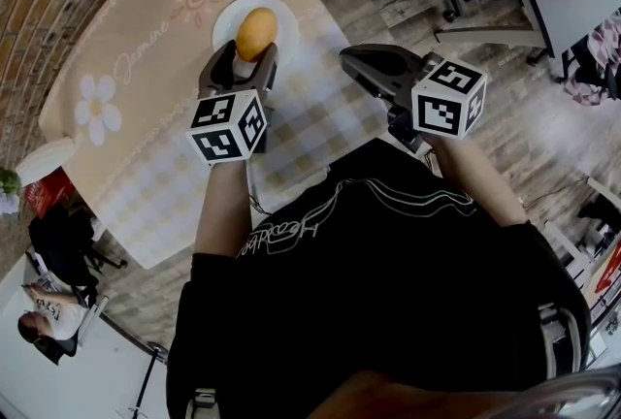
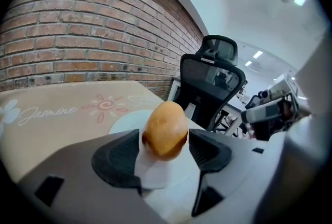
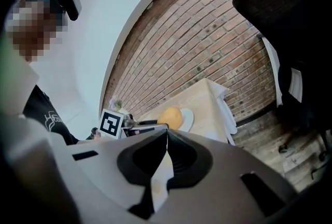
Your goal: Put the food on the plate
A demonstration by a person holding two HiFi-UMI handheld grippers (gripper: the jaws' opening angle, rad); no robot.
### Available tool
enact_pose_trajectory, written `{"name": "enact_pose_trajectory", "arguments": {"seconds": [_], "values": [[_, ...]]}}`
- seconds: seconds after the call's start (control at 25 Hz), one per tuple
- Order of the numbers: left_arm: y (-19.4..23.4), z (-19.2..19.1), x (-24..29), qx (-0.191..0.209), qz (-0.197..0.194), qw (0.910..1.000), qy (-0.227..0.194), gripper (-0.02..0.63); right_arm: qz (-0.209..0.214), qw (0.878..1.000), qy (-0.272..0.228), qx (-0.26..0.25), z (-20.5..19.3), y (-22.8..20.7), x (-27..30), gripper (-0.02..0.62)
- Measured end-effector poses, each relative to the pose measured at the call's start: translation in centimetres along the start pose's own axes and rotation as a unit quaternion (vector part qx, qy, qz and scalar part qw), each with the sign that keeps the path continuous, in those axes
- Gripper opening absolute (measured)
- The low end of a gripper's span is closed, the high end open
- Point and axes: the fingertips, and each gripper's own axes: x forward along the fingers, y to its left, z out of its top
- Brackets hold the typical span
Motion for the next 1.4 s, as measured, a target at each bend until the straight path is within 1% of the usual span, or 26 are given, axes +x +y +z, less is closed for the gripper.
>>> {"name": "enact_pose_trajectory", "arguments": {"seconds": [0.16,0.32,0.48,0.6,0.72,0.84,0.96,1.04,1.16,1.28,1.4], "values": [[-0.9,0.2,-0.6,-0.002,-0.013,0.9999,-0.003,0.295,0.000,1.000,-0.005,0.000,0.0,0.3,-0.6,-0.003],[-1.2,0.7,-1.6,-0.006,-0.017,0.9997,-0.016,0.302,0.003,1.000,-0.014,-0.002,0.2,1.1,-1.0,-0.003],[-1.8,1.0,-3.4,-0.030,-0.025,0.9987,-0.034,0.302,0.007,1.000,-0.022,-0.010,0.4,2.5,-1.7,-0.003],[-2.2,1.7,-5.3,-0.037,-0.028,0.9976,-0.052,0.302,0.013,0.999,-0.038,-0.024,1.1,3.7,-2.3,-0.003],[-3.2,2.1,-7.5,-0.052,-0.042,0.9957,-0.064,0.302,0.018,0.998,-0.046,-0.039,1.4,5.4,-2.9,-0.003],[-4.7,2.5,-10.0,-0.068,-0.064,0.9926,-0.078,0.302,0.028,0.997,-0.051,-0.054,1.6,7.2,-3.6,-0.003],[-6.5,3.3,-12.9,-0.071,-0.085,0.9888,-0.100,0.298,0.040,0.995,-0.073,-0.057,2.1,9.1,-4.4,-0.003],[-7.8,3.8,-15.0,-0.072,-0.103,0.9855,-0.114,0.262,0.045,0.993,-0.082,-0.065,2.3,10.4,-5.1,-0.003],[-10.0,4.5,-18.0,-0.068,-0.141,0.9794,-0.127,0.182,0.050,0.991,-0.089,-0.088,2.3,12.5,-6.0,-0.003],[-12.3,4.8,-20.4,-0.068,-0.173,0.9728,-0.138,0.132,0.056,0.989,-0.095,-0.102,2.2,14.3,-7.0,-0.003],[-14.1,5.1,-22.6,-0.068,-0.196,0.9663,-0.152,0.091,0.063,0.987,-0.102,-0.111,2.1,16.1,-8.0,-0.003]]}}
